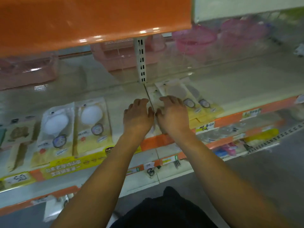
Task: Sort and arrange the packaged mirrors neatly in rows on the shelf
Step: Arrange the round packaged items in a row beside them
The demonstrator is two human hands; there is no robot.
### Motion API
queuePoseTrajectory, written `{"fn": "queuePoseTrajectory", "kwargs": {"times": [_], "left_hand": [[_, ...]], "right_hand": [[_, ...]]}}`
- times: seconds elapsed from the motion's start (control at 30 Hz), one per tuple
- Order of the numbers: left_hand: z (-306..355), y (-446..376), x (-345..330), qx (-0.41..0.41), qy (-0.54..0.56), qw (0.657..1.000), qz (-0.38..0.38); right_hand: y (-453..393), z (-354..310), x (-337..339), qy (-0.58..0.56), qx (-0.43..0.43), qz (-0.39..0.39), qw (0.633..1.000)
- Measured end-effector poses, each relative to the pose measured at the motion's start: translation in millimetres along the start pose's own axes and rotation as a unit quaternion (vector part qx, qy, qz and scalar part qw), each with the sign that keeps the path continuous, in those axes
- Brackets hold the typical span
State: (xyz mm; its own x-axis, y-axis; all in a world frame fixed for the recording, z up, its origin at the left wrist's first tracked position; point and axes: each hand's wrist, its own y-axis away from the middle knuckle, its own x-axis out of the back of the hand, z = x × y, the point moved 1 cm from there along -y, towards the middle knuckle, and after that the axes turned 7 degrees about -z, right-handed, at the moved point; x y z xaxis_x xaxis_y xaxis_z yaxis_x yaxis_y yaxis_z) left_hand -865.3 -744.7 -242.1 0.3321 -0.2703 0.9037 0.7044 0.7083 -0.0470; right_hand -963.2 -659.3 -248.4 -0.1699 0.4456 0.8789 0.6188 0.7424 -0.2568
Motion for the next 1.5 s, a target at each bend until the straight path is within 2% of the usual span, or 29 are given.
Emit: {"fn": "queuePoseTrajectory", "kwargs": {"times": [0.13,0.37,0.43,0.67,0.97,1.13,1.33,1.5], "left_hand": [[23.0,-2.5,-9.2,0.026,-0.005,1.0,0.01],[35.6,-11.4,-14.5,0.038,-0.017,0.999,0.0],[34.8,-14.8,-14.5,0.044,-0.025,0.999,-0.005],[31.1,-13.0,-18.2,0.048,-0.035,0.998,-0.006],[30.1,-13.1,-15.8,0.052,-0.029,0.998,0.005],[27.0,-12.2,-13.7,0.057,-0.027,0.998,0.007],[25.8,-13.3,-12.8,0.064,-0.017,0.998,0.013],[17.6,-12.9,-8.8,0.081,-0.017,0.996,0.024]], "right_hand": [[-14.5,32.6,11.9,0.038,-0.021,-0.012,0.999],[-30.6,64.5,16.4,0.067,-0.114,-0.182,0.974],[-29.5,69.8,15.2,0.072,-0.126,-0.205,0.968],[-30.5,73.6,19.7,0.071,-0.122,-0.179,0.974],[-37.3,67.7,20.6,0.06,-0.172,-0.209,0.961],[-41.1,67.7,15.1,0.061,-0.146,-0.21,0.965],[-42.3,64.8,19.1,0.012,-0.152,-0.171,0.973],[-43.4,50.7,15.0,0.017,-0.125,-0.144,0.981]]}}
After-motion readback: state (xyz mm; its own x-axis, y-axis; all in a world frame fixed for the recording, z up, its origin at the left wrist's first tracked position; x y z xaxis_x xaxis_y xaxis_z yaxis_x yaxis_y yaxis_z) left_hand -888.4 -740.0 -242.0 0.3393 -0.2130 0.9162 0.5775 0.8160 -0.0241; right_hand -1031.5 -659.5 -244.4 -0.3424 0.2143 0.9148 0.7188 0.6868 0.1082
